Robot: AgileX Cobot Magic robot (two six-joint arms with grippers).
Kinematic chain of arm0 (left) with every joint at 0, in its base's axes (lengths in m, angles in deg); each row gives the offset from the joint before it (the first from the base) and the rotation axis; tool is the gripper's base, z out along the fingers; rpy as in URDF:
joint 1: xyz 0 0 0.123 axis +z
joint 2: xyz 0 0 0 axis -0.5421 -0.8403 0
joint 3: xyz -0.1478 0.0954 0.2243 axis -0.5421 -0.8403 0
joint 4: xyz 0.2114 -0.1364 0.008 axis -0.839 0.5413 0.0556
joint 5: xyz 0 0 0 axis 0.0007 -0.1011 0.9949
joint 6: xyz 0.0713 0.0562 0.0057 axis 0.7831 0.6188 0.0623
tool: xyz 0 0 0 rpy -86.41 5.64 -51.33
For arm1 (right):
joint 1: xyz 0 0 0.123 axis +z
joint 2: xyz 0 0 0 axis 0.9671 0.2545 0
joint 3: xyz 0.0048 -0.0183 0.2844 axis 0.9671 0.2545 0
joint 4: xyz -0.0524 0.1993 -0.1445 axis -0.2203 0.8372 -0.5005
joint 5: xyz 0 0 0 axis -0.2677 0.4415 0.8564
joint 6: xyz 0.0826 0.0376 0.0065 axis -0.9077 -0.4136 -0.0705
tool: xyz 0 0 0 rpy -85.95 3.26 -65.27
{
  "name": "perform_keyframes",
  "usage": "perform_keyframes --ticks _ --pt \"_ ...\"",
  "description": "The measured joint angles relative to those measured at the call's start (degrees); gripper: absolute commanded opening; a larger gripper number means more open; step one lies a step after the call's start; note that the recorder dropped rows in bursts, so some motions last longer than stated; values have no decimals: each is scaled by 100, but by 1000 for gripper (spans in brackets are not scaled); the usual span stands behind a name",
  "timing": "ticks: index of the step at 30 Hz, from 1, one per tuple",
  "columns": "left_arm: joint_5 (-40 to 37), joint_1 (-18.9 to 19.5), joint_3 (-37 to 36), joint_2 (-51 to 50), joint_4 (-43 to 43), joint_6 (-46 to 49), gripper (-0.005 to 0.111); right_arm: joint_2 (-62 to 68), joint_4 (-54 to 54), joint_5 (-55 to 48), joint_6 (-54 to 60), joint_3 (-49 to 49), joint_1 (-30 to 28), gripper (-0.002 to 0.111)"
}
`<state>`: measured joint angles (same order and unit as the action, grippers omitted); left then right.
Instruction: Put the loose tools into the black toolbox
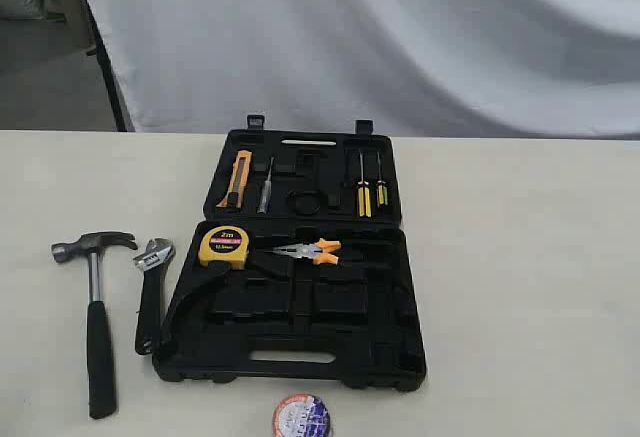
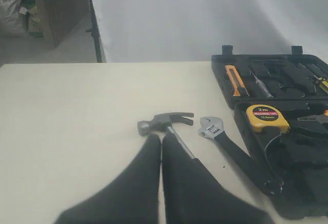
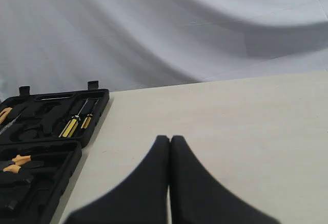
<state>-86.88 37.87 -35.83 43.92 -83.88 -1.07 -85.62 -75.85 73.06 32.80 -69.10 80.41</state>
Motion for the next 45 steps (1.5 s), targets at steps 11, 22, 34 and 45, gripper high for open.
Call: perform_keyframes --ticks 11,22,34,45 --pt "0 0 0 0 0 0 1 0 0 0 0 0 0 0" --pt "0 0 0 0 0 0 1 0 0 0 0 0 0 0" --pt "0 0 0 0 0 0 1 0 0 0 0 0 0 0" --pt "0 0 0 0 0 0 1 0 177 1137 -1217 0 0 0"
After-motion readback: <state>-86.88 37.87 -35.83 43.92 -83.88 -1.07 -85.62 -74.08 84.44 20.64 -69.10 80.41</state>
